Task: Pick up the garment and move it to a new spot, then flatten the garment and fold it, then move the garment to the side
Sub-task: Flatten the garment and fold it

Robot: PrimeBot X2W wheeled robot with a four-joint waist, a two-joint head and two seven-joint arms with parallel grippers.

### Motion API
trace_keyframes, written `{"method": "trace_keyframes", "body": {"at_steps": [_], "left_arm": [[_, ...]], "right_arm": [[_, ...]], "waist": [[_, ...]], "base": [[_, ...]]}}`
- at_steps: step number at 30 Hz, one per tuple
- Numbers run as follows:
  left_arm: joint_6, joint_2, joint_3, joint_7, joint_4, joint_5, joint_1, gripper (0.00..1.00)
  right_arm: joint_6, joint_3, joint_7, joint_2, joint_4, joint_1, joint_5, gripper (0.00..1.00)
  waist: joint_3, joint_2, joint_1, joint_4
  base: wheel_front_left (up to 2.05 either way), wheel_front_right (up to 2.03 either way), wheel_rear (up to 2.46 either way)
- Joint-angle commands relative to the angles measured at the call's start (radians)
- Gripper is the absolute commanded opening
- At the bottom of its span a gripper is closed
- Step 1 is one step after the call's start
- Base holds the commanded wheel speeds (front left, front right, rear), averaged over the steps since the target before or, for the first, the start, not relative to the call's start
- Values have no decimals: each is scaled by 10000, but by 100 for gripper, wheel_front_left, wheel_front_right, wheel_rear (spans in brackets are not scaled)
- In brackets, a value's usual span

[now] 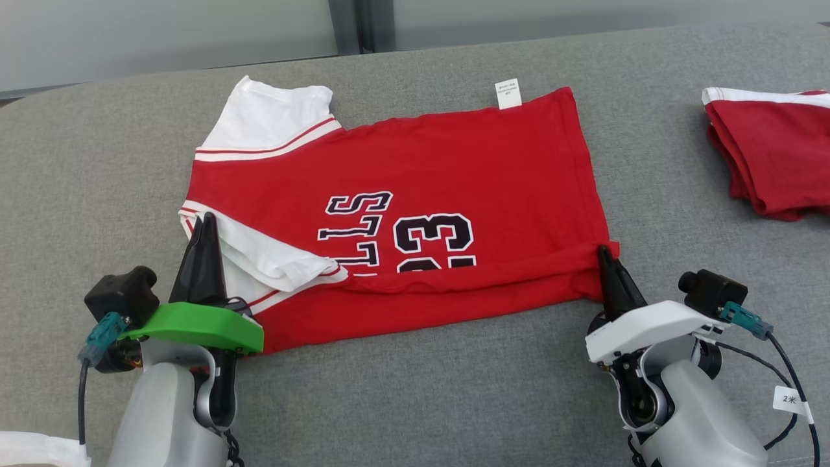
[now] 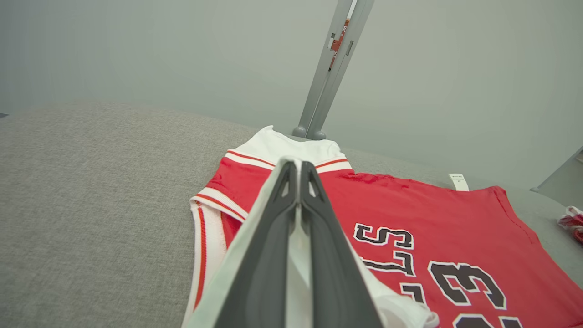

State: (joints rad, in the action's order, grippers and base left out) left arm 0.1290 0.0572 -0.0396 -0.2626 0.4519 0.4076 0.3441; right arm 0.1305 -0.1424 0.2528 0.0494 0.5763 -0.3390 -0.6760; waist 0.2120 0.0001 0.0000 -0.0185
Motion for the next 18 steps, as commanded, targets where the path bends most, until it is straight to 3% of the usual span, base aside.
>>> {"method": "trace_keyframes", "body": {"at_steps": [1, 2, 3, 4, 5, 14, 18], "left_arm": [[21, 87, 13, -26, 137, -153, 226, 0], [21, 90, 30, -26, 250, -168, 322, 17], [21, 94, 48, -26, 311, -195, 384, 36], [21, 88, 68, -26, 381, -173, 438, 88], [21, 86, 85, -26, 458, -179, 471, 100], [22, 45, 139, -27, 397, -122, 479, 100], [22, 63, 153, -27, 40, 53, 19, 100]], "right_arm": [[3, -49, 46, 24, 76, -176, -65, 2], [3, -76, 60, 24, 118, -256, -105, 32], [3, -99, 73, 24, 160, -312, -129, 47], [3, -121, 75, 24, 212, -378, -188, 100], [3, -132, 87, 25, 254, -433, -218, 100], [3, -20, 125, 28, 474, -968, -453, 100], [3, 388, 126, 27, 59, -807, 131, 100]], "waist": [[36, -1, 0, -21], [47, -1, 0, -24], [53, -1, 0, -25], [54, -1, 0, -24], [56, -1, 0, -23], [-27, -1, 0, 120], [-199, -1, 0, 224]], "base": [[0, 0, 0], [0, 0, 0], [0, 0, 0], [0, 0, 0], [0, 0, 0], [0, 0, 0], [0, 0, 0]]}}
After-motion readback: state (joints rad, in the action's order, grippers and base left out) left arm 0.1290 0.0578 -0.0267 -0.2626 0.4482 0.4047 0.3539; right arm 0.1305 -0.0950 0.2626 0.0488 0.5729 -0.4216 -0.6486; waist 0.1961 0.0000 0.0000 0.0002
